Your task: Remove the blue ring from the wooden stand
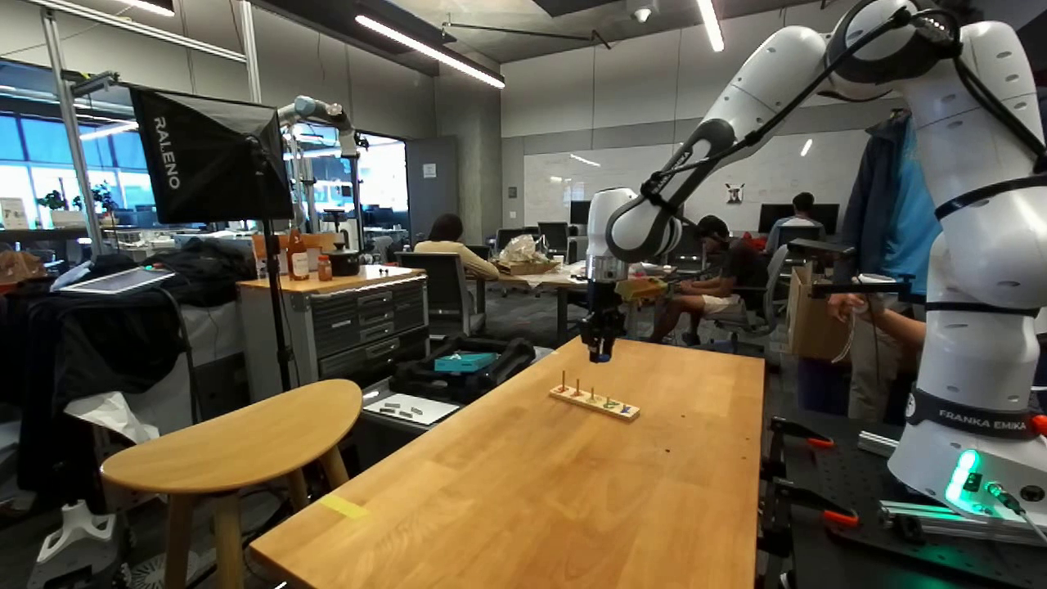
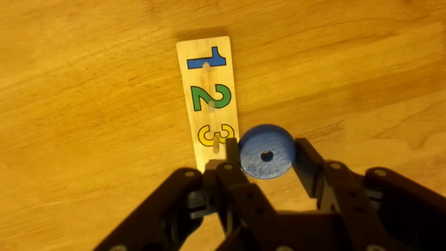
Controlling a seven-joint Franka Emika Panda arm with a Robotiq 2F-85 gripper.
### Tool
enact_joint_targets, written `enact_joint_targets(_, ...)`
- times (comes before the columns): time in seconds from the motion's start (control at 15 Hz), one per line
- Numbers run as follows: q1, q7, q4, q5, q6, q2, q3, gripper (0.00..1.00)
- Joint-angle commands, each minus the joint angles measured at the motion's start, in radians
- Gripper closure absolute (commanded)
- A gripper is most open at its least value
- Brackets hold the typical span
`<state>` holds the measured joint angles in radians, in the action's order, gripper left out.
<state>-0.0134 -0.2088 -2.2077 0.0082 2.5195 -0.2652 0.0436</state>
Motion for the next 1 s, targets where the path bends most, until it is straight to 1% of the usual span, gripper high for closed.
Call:
enact_joint_targets(0.0,0.002,-0.050,-0.010,-0.030,-0.031,0.052,0.036,0.82)
enact_joint_targets(0.4,-0.034,-0.115,0.026,-0.114,-0.006,0.009,0.136,0.82)
enact_joint_targets(0.6,-0.059,-0.124,0.034,-0.149,0.026,-0.043,0.180,0.82)
enact_joint_targets(0.73,-0.071,-0.125,0.040,-0.157,0.040,-0.085,0.198,0.82)
enact_joint_targets(0.93,-0.085,-0.111,0.058,-0.136,0.081,-0.168,0.212,0.82)
